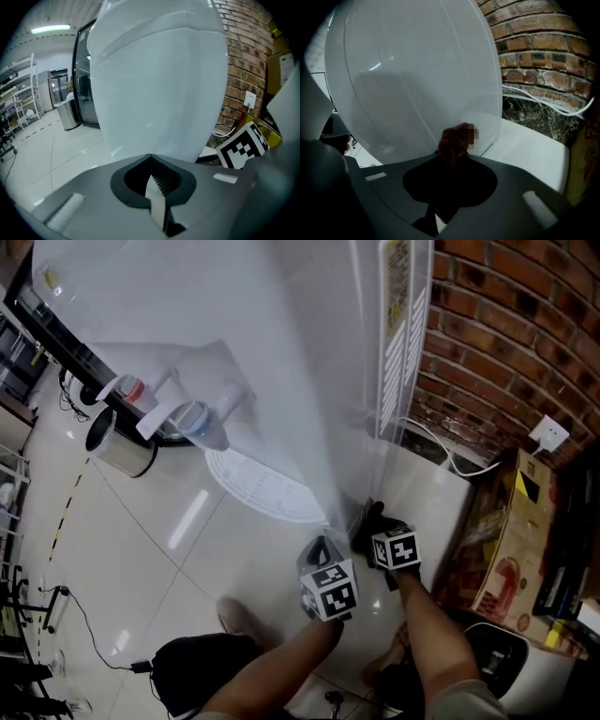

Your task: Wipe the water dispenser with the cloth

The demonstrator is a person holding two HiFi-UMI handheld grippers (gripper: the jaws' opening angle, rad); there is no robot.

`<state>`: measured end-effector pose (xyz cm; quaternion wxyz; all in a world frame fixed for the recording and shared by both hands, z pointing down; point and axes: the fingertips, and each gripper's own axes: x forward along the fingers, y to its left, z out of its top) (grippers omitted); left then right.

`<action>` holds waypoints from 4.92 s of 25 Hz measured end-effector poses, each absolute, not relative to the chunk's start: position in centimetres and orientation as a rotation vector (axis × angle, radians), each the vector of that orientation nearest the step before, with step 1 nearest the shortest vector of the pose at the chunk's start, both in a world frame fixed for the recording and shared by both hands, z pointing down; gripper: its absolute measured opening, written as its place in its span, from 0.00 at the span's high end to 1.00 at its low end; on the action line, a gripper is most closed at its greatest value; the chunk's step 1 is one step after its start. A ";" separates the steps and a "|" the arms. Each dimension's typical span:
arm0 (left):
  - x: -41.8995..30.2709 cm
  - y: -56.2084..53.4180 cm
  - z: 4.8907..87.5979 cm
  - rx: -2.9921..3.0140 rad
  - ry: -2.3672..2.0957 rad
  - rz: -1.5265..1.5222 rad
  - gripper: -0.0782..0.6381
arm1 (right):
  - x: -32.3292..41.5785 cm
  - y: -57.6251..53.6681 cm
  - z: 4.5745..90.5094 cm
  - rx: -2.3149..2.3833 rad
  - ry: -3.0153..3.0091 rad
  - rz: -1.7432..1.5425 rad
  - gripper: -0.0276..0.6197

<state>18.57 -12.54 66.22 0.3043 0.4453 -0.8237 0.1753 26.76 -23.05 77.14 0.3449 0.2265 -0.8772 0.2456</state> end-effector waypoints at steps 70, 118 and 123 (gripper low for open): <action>31.8 -22.8 28.4 2.071 -1.929 0.182 0.89 | 26.7 -33.5 20.9 0.807 -2.975 -0.094 0.85; 33.2 -19.9 56.3 2.171 -1.609 0.451 0.89 | 27.1 -32.6 58.8 0.781 -2.591 0.458 0.85; 32.2 -19.7 58.3 2.119 -1.634 0.500 0.89 | 27.2 -32.9 62.2 0.778 -2.550 0.611 0.85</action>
